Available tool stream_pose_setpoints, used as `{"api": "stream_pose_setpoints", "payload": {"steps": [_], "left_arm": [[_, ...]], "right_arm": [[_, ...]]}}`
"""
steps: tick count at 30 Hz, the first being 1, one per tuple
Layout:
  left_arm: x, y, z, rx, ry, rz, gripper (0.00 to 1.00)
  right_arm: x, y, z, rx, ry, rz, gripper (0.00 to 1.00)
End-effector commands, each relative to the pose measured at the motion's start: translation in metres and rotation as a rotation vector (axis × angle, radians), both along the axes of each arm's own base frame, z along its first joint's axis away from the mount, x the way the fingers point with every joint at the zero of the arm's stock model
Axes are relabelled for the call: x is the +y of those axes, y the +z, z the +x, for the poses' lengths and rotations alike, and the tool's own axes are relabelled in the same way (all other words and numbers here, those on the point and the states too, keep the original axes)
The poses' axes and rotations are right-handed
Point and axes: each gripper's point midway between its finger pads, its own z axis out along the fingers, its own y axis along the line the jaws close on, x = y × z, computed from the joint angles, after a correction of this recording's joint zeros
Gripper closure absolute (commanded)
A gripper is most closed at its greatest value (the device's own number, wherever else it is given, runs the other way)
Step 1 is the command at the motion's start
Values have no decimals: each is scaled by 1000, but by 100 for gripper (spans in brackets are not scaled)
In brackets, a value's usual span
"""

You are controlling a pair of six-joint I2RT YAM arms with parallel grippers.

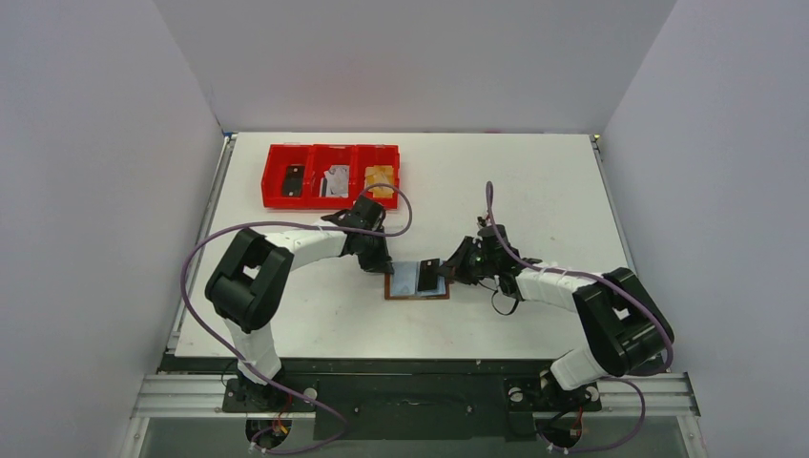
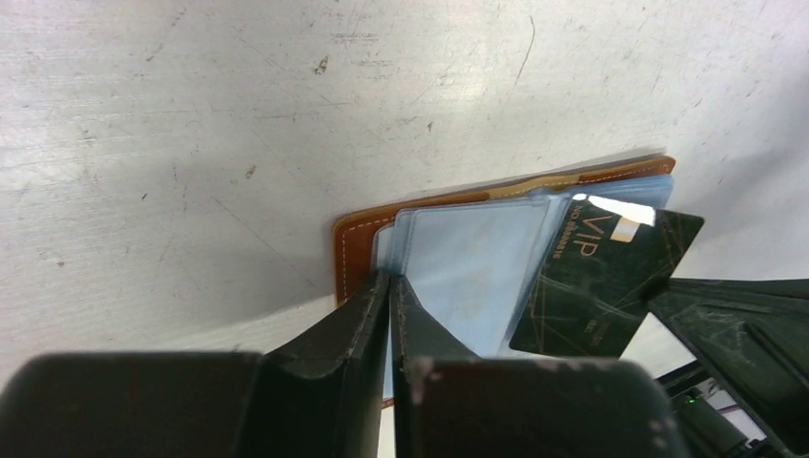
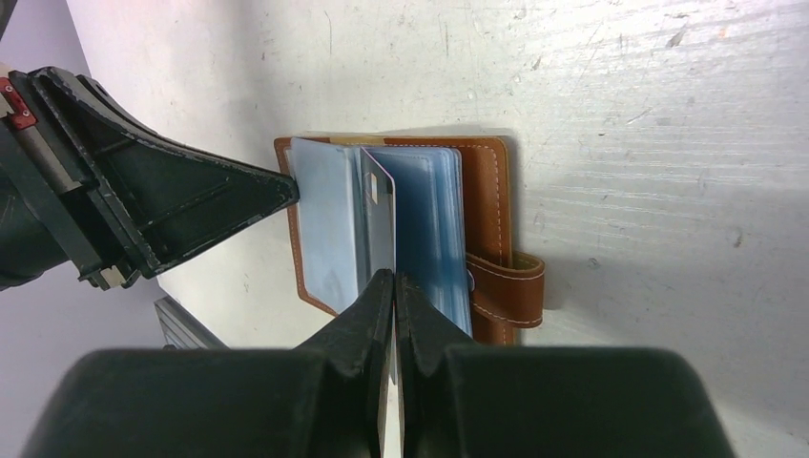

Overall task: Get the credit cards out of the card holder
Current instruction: Remove the credit card from the card holder, then place the credit card in the storage box.

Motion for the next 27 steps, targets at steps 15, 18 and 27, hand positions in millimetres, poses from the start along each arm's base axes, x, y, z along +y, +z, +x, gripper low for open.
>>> {"api": "stream_pose_setpoints", "payload": {"steps": [15, 18, 27], "left_arm": [[-8, 77, -2, -111, -79, -93, 59], [-17, 89, -1, -131, -102, -164, 58], [-34, 103, -4, -130, -152, -354, 58]], "right_arm": [[7, 39, 10, -77, 7, 81, 100], [10, 47, 11, -84, 9, 109, 100], [16, 80, 14, -121, 17, 189, 100]]}}
